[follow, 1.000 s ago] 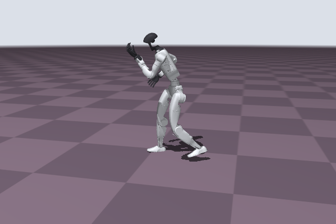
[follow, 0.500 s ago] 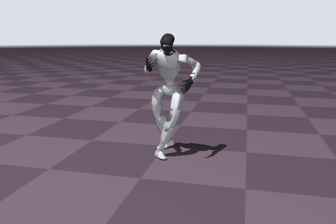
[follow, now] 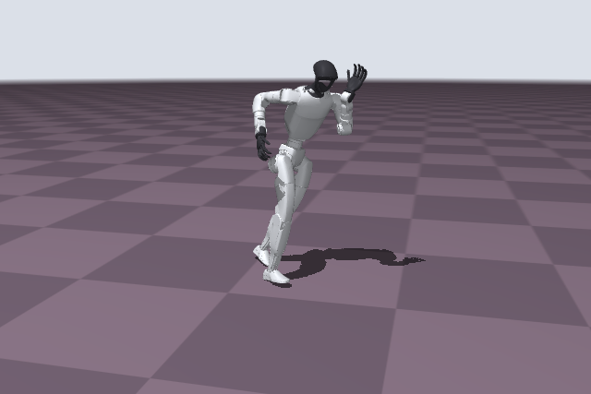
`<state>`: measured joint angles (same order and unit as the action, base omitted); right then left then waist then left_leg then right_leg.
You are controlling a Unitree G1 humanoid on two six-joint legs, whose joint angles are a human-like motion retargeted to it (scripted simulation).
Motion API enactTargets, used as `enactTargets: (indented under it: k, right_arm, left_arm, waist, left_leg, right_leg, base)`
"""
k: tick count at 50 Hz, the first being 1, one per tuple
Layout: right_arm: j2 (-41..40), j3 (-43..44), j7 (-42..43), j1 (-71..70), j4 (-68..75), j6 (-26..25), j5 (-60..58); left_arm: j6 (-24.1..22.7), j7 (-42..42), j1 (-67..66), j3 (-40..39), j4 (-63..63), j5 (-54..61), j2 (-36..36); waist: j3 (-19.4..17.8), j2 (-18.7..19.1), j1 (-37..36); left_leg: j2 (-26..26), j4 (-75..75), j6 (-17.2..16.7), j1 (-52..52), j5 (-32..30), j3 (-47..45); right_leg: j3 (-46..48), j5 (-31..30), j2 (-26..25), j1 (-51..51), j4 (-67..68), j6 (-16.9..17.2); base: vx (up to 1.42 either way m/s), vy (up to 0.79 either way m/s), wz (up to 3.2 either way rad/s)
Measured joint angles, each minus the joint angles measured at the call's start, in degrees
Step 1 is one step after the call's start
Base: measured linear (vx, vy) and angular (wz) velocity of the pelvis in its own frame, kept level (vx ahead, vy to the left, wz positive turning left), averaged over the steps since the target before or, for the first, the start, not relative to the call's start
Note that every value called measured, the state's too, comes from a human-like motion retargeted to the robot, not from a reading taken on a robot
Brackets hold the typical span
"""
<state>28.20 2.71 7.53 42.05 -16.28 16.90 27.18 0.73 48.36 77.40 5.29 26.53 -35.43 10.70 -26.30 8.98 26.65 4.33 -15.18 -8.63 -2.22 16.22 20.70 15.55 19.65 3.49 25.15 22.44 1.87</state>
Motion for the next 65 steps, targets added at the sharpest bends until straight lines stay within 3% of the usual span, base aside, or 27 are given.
enactTargets:
  k: [3, 5, 7, 10, 13, 15, 19, 23, 25, 27, 29, 32, 35, 37, 40, 44, 48, 50, 52, 55, 57, 60, 65]
  right_arm:
    - [-2.69, 0.11, 4.79, -3.6, 1.23, 1.42, -1.0]
    - [-6.47, -0.75, 7.66, -8.88, 1.68, 2.52, 0.3]
    - [-9.41, -2.71, 8.36, -16.92, 2.85, 3.33, 1.88]
    - [-8.33, -8.99, 11.92, -32.13, 4.62, 5.78, 4.0]
    - [-5.66, -12.53, 13.43, -48.92, 0.29, 7.38, 5.39]
    - [-4.43, -13.08, 13.08, -59.46, -5.16, 8.04, 7.35]
    - [-1.03, -12.35, 13.74, -70.49, -17.04, 11.08, 6.05]
    - [-3.82, -10.22, 9.1, -70.03, -25.33, 7.24, 7.35]
    - [-8.25, -12.28, 4.36, -67.27, -28.13, 5.12, 7.8]
    - [-11.8, -17.34, -0.92, -64.32, -28.05, 3.59, 5.68]
    - [-13.04, -22.55, -4.38, -61.27, -24.0, 2.95, 0.59]
    - [-11.44, -27.58, -4.78, -55.03, -12.3, 1.53, -10.38]
    - [-7.53, -26.98, -3.38, -44.41, -5.01, 0.54, -12.31]
    - [-3.17, -23.11, -4.04, -37.68, -6.43, 0.66, -6.49]
    - [4.56, -17.32, -9.26, -26.98, -10.45, -0.25, 1.43]
    - [14.7, -11.99, -12.46, -20.42, -10.33, -3.85, 3.11]
    - [14.18, -11.62, -15.06, -20.54, -4.38, -7.64, -0.06]
    - [8.96, -14.68, -11.56, -23.66, 1.45, -7.37, -0.88]
    - [2.63, -18.47, -5.41, -29.25, 8.23, -4.96, -2.14]
    - [-4.25, -23.13, 0.35, -40.4, 13.12, -1.87, -6.88]
    - [-6.53, -26.4, 2.33, -50.5, 12.09, -0.8, -7.8]
    - [-9.16, -29.3, 5.29, -67.17, 7.09, 0.35, -6.73]
    - [-10.91, -25.66, 12.5, -85.66, -5.55, 4.57, -3.47]
  left_arm:
    - [-7.64, -0.27, -5.79, 3.0, 1.07, 10.32, -0.91]
    - [-12.79, -6.29, -12.19, 4.96, -0.68, 18.58, -1.53]
    - [-14.75, -14.76, -22.18, 7.21, -4.15, 24.66, -1.86]
    - [-13.19, -20.79, -43.92, 10.84, -9.94, 24.62, 1.41]
    - [-17.01, -24.8, -70.92, 11.5, -6.29, 37.13, 9.88]
    - [-18.83, -29.9, -86.41, 7.88, -2.51, 44.66, 18.56]
    - [-21.06, -37.69, -109.83, -6.27, 1.3, 48.97, 34.1]
    - [-18.77, -41.55, -122.81, -25.47, 3.34, 54.11, 33.43]
    - [-17.74, -42.52, -123.01, -31.82, 3.24, 53.27, 27.65]
    - [-17.83, -41.44, -117.69, -31.76, 2.37, 48.87, 19.96]
    - [-18.32, -38.81, -108.14, -26.75, -0.59, 42.56, 12.78]
    - [-15.99, -33.6, -88.14, -14.22, -9.68, 33.32, 4.08]
    - [-12.64, -27.4, -67.57, -2.86, -14.92, 29.23, -0.1]
    - [-11.48, -24.13, -52.47, 0.39, -13.6, 27.0, 1.93]
    - [-11.74, -28.77, -33.35, 5.44, -10.03, 25.86, 6.09]
    - [-10.42, -24.26, -16.2, 13.9, -8.52, 27.27, 11.16]
    - [-8.22, -21.54, -10.83, 15.11, -7.36, 26.99, 10.62]
    - [-8.71, -19.88, -11.84, 13.57, -5.98, 26.6, 6.72]
    - [-11.39, -19.15, -17.19, 11.99, -5.2, 27.92, 1.7]
    - [-12.97, -21.72, -33.79, 8.5, -7.2, 26.24, -2.2]
    - [-13.19, -23.81, -50.43, 7.13, -9.05, 27.94, -1.83]
    - [-16.22, -27.54, -74.65, 7.05, -9.74, 38.98, 2.38]
    - [-18.5, -36.18, -102.69, 1.98, -4.04, 48.86, 22.0]
  waist:
    - [0.25, -3.72, -0.72]
    - [-0.43, -6.44, -3.5]
    - [-1.34, -6.53, -6.6]
    - [-1.91, -5.21, -9.62]
    - [-1.13, -8.02, -15.86]
    - [-1.55, -10.76, -21.78]
    - [-0.57, -15.64, -37.12]
    - [1.15, -18.12, -46.1]
    - [1.48, -18.06, -47.55]
    - [1.12, -17.24, -46.78]
    - [0.83, -16.93, -44.78]
    - [-0.14, -16.97, -40.63]
    - [-0.09, -16.76, -35.07]
    - [-1.04, -15.68, -30.33]
    - [0.11, -13.47, -22.04]
    - [1.79, -10.85, -12.11]
    - [3.43, -9.23, -5.08]
    - [3.28, -8.57, -4.76]
    - [2.52, -7.75, -6.24]
    - [0.62, -4.82, -10.58]
    - [-0.09, -4.03, -14.2]
    - [-0.68, -5.73, -19.09]
    - [1.34, -10.54, -31.3]
  left_leg:
    - [3.65, -0.84, 0.3, -4.78, -3.19, 3.15]
    - [7.16, -11.34, 0.49, -3.13, -3.29, 1.16]
    - [7.49, -27.88, -0.07, 4.04, -5.31, -4.52]
    - [1.21, -48.89, 3.48, 16.36, -9.28, -15.23]
    - [-5.91, -59.41, 9.54, 25.79, -1.18, -25.29]
    - [-6.01, -58.02, 13.8, 29.19, 3.26, -27.86]
    - [-4.81, -40.7, 17.23, 32.19, 7.97, -32.88]
    - [-3.93, -7.42, 17.19, 28.81, 6.72, -36.55]
    - [-4.29, 6.52, 15.1, 25.7, 4.69, -39.18]
    - [-4.45, 10.59, 13.65, 23.17, 1.57, -40.22]
    - [-4.55, 6.11, 15.59, 22.18, 2.88, -38.82]
    - [-4.26, -6.17, 19.2, 22.44, 10.52, -35.39]
    - [-5.09, -20.58, 17.49, 24.77, 18.28, -33.41]
    - [-4.25, -16.82, 16.21, 20.17, 18.2, -30.28]
    - [-5.22, -14.35, 13.36, 15.63, 16.55, -25.58]
    - [-6.68, -7.67, 9.41, 9.34, 9.84, -21.52]
    - [-7.0, -7.53, 6.08, 4.95, 4.75, -19.04]
    - [-7.18, -10.33, 6.44, 3.02, 3.86, -18.66]
    - [-7.72, -19.53, 8.35, 3.74, 3.75, -19.66]
    - [-11.15, -38.31, 10.87, 8.46, -1.37, -22.17]
    - [-10.79, -48.65, 11.53, 12.98, -3.86, -22.36]
    - [-6.68, -55.67, 14.62, 19.16, -0.09, -22.42]
    - [-5.77, -46.0, 20.49, 28.52, 7.09, -30.38]
  right_leg:
    - [1.76, -6.05, 0.18, -3.46, -15.75, 3.93]
    - [-0.39, -8.31, 1.03, -5.64, -16.6, 2.35]
    - [-0.16, -3.7, 2.1, -5.98, -10.55, -2.41]
    - [2.45, 4.87, 3.41, -5.81, 0.16, -5.99]
    - [1.49, 9.11, 4.67, -5.32, 8.5, -4.94]
    - [-0.13, 7.61, 4.27, -10.07, 3.15, -3.68]
    - [-3.89, 2.57, 6.32, -16.06, -2.66, 1.06]
    - [-5.61, -5.19, 6.04, -22.85, -9.67, 4.16]
    - [-6.47, -8.81, 4.41, -27.22, -11.75, 4.98]
    - [-8.2, -11.09, 3.16, -30.34, -9.5, 4.3]
    - [-10.62, -12.13, 2.75, -29.57, -0.45, 3.76]
    - [-13.49, -11.79, 2.73, -23.43, 20.54, 2.43]
    - [-9.95, -6.17, 5.65, -14.7, 39.39, -0.23]
    - [-8.83, -0.87, 5.64, -11.2, 40.64, -3.49]
    - [-7.82, 2.56, 3.78, -5.61, 33.83, -2.43]
    - [-4.32, -0.84, 4.16, -1.8, 7.58, 0.9]
    - [1.15, -1.16, 7.02, 1.12, -14.04, 5.39]
    - [6.25, -4.45, 8.49, 1.09, -17.24, 6.14]
    - [8.63, -8.87, 9.36, 0.14, -13.32, 4.19]
    - [6.1, -1.32, 7.14, 1.02, 0.62, -1.3]
    - [3.51, 3.54, 5.48, 1.85, 8.85, -3.47]
    - [0.25, 4.42, 4.2, -3.21, 7.85, -2.89]
    - [-4.18, -0.37, 6.32, -11.98, 0.03, 0.05]
  base:
    - [0.79, -0.23, 1.21]
    - [0.77, -0.25, 0.77]
    - [0.75, -0.23, 0.8]
    - [0.77, -0.22, 0.72]
    - [0.81, -0.21, -0.29]
    - [0.78, -0.15, -0.69]
    - [0.87, -0.05, -0.74]
    - [0.96, 0.09, -0.24]
    - [1.0, 0.15, 0.15]
    - [0.99, 0.17, 0.5]
    - [0.98, 0.17, 0.83]
    - [0.94, 0.13, 1.13]
    - [0.95, 0.04, 1.35]
    - [0.88, -0.02, 1.47]
    - [0.91, -0.12, 1.4]
    - [0.98, -0.24, 1.09]
    - [1.07, -0.36, 0.83]
    - [1.05, -0.42, 0.14]
    - [1.04, -0.42, -0.25]
    - [1.01, -0.36, -1.0]
    - [0.97, -0.25, -1.56]
    - [0.94, -0.14, -1.17]
    - [0.95, -0.02, -0.66]
